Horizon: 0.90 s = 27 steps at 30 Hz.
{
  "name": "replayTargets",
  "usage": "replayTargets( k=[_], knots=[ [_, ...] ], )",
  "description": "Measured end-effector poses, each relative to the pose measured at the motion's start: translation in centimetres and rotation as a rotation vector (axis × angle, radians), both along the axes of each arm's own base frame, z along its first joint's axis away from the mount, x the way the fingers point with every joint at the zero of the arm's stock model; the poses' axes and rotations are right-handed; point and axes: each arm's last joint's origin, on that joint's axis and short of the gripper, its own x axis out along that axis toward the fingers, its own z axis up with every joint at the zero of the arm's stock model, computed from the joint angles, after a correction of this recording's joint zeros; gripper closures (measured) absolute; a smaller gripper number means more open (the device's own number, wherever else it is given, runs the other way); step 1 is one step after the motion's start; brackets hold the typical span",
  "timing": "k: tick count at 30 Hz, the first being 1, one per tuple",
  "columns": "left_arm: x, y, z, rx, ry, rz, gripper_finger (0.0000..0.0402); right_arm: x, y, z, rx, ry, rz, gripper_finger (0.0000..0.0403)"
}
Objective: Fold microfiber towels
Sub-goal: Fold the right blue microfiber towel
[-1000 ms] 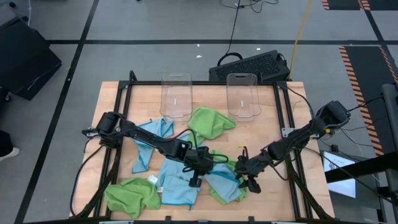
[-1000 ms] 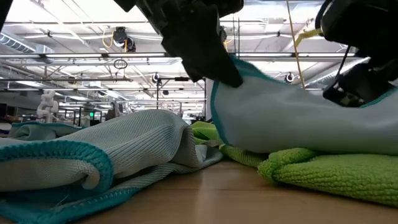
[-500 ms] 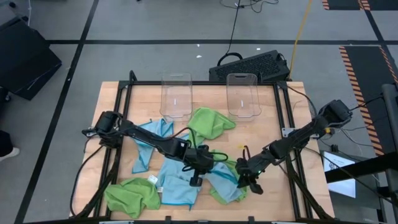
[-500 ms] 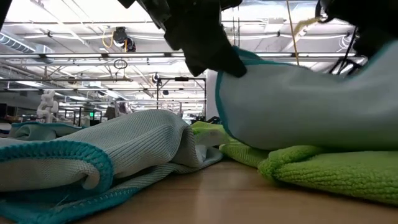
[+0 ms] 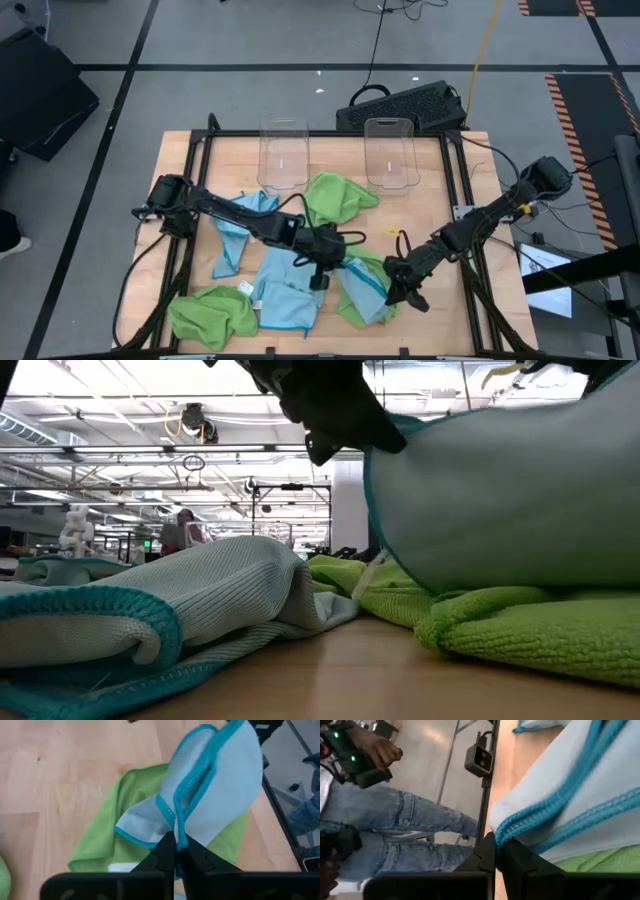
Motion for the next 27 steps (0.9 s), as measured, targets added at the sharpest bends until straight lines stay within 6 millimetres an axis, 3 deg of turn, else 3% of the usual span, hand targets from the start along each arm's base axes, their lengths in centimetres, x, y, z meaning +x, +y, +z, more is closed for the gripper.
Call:
replayTargets(
  k=[6,10,20,27],
  knots=[
    [0.3,0.4,0.2,-0.029,-0.025,-0.014,0.0396,-0.5,0.8,0.0,0.031,0.039,0.001,0.0397],
    [0.4,0.4,0.3,-0.025,-0.041,-0.008,0.0383,-0.7,1.1,-0.2,0.028,0.052,-0.018,0.0397],
    [0.4,0.4,0.3,-0.008,-0.048,-0.002,0.0396,0.1,1.7,-2.0,0.022,0.114,-0.057,0.0394],
    [0.5,0.6,0.4,0.03,-0.069,0.006,0.0378,0.6,2.0,-2.8,0.017,0.116,-0.063,0.0393]
  ],
)
